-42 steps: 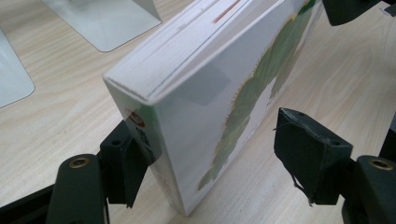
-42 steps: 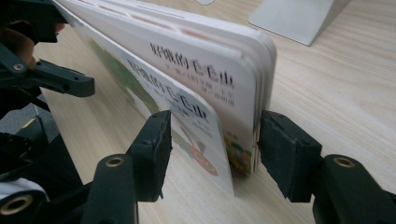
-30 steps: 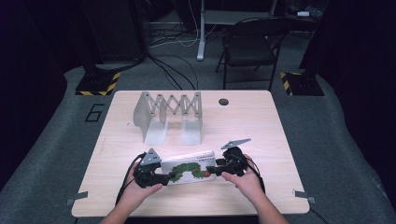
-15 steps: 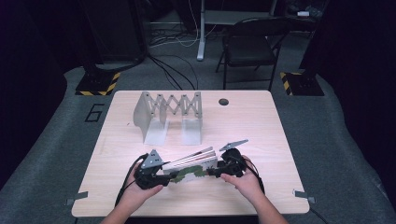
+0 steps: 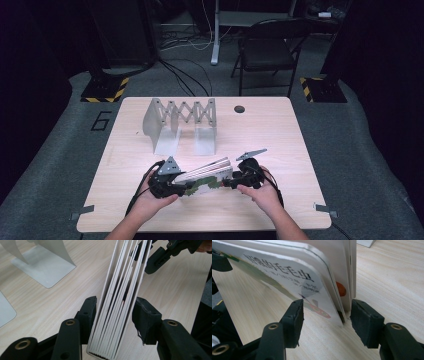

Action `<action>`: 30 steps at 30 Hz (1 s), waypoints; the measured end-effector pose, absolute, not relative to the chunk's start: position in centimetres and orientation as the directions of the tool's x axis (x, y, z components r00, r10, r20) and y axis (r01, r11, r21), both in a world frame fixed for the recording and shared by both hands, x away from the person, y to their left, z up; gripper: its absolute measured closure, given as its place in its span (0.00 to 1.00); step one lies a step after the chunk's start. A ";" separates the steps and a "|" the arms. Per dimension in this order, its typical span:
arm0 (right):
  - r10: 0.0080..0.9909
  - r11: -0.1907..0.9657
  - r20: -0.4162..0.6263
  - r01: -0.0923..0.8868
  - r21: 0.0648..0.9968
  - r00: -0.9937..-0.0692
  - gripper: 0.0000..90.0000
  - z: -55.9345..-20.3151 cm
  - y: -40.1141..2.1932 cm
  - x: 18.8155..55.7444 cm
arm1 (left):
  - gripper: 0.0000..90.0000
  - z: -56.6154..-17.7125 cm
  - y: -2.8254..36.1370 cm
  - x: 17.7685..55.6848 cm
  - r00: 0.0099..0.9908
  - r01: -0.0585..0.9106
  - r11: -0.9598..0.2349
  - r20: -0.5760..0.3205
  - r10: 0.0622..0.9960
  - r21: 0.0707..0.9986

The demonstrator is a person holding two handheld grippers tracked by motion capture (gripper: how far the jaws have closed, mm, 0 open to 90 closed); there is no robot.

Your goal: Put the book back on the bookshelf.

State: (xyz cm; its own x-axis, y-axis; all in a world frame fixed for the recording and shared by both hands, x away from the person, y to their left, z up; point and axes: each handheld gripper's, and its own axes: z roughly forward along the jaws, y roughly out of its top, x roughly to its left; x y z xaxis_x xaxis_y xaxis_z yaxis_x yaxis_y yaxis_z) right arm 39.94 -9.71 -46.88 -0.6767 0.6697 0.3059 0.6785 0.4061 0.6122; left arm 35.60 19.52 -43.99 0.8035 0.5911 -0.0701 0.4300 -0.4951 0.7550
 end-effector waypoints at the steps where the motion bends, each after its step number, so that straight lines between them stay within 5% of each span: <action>1: 0.669 0.406 0.306 0.678 0.612 -0.677 0.49 -46.9 -9.7 40.0 | 0.61 -44.0 19.5 35.7 0.801 0.439 -0.491 -0.080 0.593 0.753; 30: 0.703 0.375 0.288 0.682 0.627 -0.651 0.50 -47.0 -9.9 40.7 | 0.64 -43.7 17.9 36.6 0.796 0.451 -0.510 -0.071 0.601 0.732</action>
State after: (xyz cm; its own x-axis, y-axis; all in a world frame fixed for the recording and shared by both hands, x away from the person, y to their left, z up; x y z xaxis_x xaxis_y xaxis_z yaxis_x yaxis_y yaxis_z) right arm 40.66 -9.90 -47.04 -0.6509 0.7025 0.2878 0.6823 0.3751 0.6275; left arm 36.61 17.86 -43.72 0.7958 0.6014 -0.0709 0.4508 -0.5101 0.7325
